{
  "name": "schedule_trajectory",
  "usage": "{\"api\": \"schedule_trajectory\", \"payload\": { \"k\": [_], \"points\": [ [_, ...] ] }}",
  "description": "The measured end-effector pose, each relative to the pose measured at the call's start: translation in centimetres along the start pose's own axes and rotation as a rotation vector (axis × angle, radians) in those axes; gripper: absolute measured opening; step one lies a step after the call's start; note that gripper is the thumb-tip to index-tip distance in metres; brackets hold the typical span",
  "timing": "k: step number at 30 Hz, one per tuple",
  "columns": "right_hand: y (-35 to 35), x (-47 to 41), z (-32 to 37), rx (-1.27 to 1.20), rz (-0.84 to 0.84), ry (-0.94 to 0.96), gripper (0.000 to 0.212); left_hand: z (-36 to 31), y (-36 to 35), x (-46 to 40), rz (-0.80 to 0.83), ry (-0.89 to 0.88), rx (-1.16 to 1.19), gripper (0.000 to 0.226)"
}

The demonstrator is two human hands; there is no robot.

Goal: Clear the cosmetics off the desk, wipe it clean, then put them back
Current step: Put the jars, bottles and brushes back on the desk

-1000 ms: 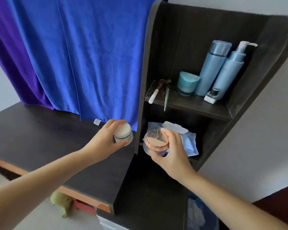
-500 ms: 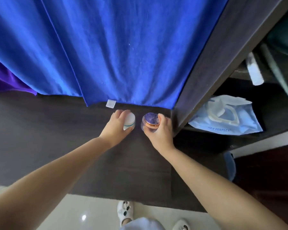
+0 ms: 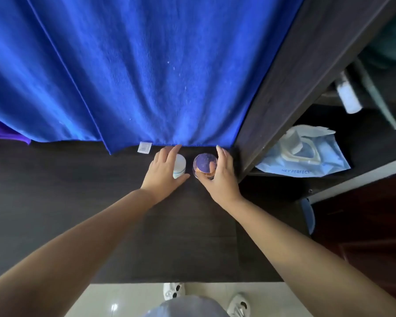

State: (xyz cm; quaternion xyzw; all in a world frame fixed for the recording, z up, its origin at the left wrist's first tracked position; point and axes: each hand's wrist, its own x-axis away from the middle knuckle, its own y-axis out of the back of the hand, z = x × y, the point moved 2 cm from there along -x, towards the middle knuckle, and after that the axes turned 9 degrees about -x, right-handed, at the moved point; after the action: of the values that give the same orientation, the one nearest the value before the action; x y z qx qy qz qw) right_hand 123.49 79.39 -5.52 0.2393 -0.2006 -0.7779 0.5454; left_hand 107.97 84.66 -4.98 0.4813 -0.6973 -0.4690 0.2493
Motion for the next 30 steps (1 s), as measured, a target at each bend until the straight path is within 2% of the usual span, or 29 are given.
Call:
{"api": "schedule_trajectory", "payload": {
  "k": [6,11,13,15,17,19,23,27,30],
  "points": [
    [9.7,2.6,5.9,-0.137,0.079,0.242,0.061,-8.5,8.0,0.5,-0.267,-0.244,0.141,0.05],
    [21.3,5.4,8.9,-0.146,-0.041,0.448,0.036,-20.2,12.9,2.2,-0.492,-0.545,0.203,0.031],
    [25.8,6.4,9.1,-0.113,-0.116,0.516,0.03,-25.0,13.7,2.7,-0.551,-0.683,0.225,0.028],
    [29.9,6.2,8.9,-0.066,-0.176,0.559,0.027,-29.5,14.4,2.1,-0.57,-0.742,0.241,0.03],
    [33.2,4.4,8.2,-0.05,-0.251,0.521,0.026,-33.0,15.0,0.1,-0.563,-0.673,0.232,0.036],
    [35.9,1.4,7.3,-0.051,-0.335,0.388,0.032,-35.4,15.1,-3.1,-0.522,-0.513,0.19,0.043],
    [37.2,-4.3,5.4,0.083,-0.392,0.086,0.048,-36.5,14.4,-9.0,-0.303,-0.154,0.083,0.069],
    [36.0,-6.5,5.7,0.256,-0.447,-0.027,0.054,-36.4,13.2,-11.8,-0.167,-0.021,-0.007,0.076],
    [35.5,-7.0,5.5,0.342,-0.471,-0.052,0.05,-36.0,12.5,-12.6,-0.122,-0.012,0.02,0.075]
  ]
}}
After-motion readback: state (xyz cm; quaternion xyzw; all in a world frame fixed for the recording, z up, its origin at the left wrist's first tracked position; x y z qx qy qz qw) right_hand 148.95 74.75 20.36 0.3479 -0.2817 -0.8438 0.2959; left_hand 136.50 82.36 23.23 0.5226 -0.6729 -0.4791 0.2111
